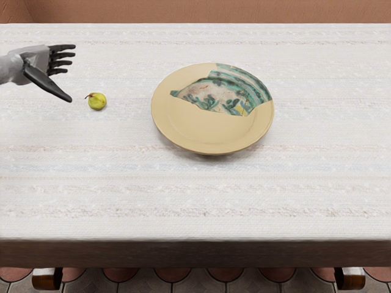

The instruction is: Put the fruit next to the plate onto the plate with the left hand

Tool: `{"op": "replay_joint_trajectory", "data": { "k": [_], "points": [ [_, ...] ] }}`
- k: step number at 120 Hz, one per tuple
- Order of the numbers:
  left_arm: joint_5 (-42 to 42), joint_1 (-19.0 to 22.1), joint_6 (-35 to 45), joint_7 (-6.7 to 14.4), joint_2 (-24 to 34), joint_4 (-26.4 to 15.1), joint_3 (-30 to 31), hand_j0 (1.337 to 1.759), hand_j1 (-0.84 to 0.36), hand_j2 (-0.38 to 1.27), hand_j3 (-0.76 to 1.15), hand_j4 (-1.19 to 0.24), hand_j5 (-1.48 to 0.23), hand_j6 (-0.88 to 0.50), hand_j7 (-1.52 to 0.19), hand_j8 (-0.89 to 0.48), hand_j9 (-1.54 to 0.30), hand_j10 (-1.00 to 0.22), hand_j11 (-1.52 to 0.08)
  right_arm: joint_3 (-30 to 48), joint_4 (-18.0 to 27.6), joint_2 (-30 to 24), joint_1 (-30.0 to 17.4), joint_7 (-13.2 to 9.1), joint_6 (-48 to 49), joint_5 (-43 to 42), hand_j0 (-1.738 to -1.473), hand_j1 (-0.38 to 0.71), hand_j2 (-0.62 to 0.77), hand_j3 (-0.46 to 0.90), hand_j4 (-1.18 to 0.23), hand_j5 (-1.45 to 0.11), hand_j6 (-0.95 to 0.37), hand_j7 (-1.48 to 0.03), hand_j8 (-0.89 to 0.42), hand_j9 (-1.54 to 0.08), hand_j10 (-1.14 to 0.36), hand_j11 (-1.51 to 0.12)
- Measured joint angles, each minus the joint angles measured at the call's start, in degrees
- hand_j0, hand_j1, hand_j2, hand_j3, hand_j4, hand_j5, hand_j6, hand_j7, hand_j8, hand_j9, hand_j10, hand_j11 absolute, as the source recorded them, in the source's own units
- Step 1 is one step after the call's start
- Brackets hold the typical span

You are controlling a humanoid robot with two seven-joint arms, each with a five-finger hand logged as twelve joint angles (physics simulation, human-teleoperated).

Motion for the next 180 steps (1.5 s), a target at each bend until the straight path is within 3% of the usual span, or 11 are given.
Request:
{"op": "replay_joint_trajectory", "data": {
  "k": [42,56,78,94,135,152,180],
  "points": [
    [2.3,0.2,0.0,-1.0,-1.4,0.5,0.0,1.658,0.35,0.0,0.0,0.0,0.0,0.0,0.0,0.0,0.0,0.0,0.0,0.0,-0.1,0.0,-0.2,-0.2,0.0,0.0,-1.658,-0.31,-0.01,0.0,-0.03,-0.04,-0.03,-0.04,-0.03,-0.04,-0.03,-0.04],
    [5.7,0.3,0.0,-5.9,-1.5,0.7,-0.1,1.658,0.35,0.0,0.0,0.0,0.0,0.0,0.0,0.0,0.0,0.0,0.0,0.0,-0.1,0.0,-0.3,-0.2,0.0,-0.1,-1.658,-0.31,-0.01,0.0,-0.03,-0.04,-0.03,-0.04,-0.03,-0.04,-0.03,-0.04],
    [13.3,1.1,0.0,-17.3,-2.5,0.8,0.0,1.658,0.35,0.0,0.0,0.0,0.0,0.0,0.0,0.0,0.0,0.0,0.0,0.0,-0.1,0.0,-0.3,-0.3,0.0,0.0,-1.658,-0.31,-0.01,0.0,-0.03,-0.04,-0.03,-0.04,-0.03,-0.04,-0.03,-0.04],
    [14.7,2.6,0.0,-20.9,-5.0,1.5,-0.1,1.658,0.35,0.0,0.0,0.0,0.0,0.0,0.0,0.0,0.0,0.0,0.0,0.0,-0.1,0.0,-0.3,-0.3,0.0,0.0,-1.658,-0.31,-0.01,0.0,-0.03,-0.04,-0.03,-0.04,-0.03,-0.04,-0.03,-0.04],
    [5.3,4.6,0.0,-22.4,-9.2,11.2,0.3,1.658,0.35,0.0,0.0,0.0,0.0,0.0,0.0,0.0,0.0,0.0,0.0,0.0,-0.1,0.0,-0.3,-0.3,0.0,0.0,-1.658,-0.31,-0.01,0.0,-0.03,-0.04,-0.03,-0.04,-0.03,-0.04,-0.03,-0.04],
    [5.3,4.8,0.0,-22.5,-10.8,12.3,2.2,1.658,0.35,0.0,0.0,0.0,0.0,0.0,0.0,0.0,0.0,0.0,0.0,0.0,-0.1,0.0,-0.3,-0.3,0.0,0.0,-1.658,-0.31,-0.01,0.0,-0.03,-0.04,-0.03,-0.04,-0.03,-0.04,-0.03,-0.04],
    [5.7,4.4,1.9,-22.2,-13.6,12.6,12.1,1.658,0.35,0.0,0.0,0.0,0.0,0.0,0.0,0.0,0.0,0.0,0.0,0.0,-0.1,0.0,-0.3,-0.3,0.0,0.0,-1.658,-0.31,-0.01,0.0,-0.03,-0.04,-0.03,-0.04,-0.03,-0.04,-0.03,-0.04]
  ]
}}
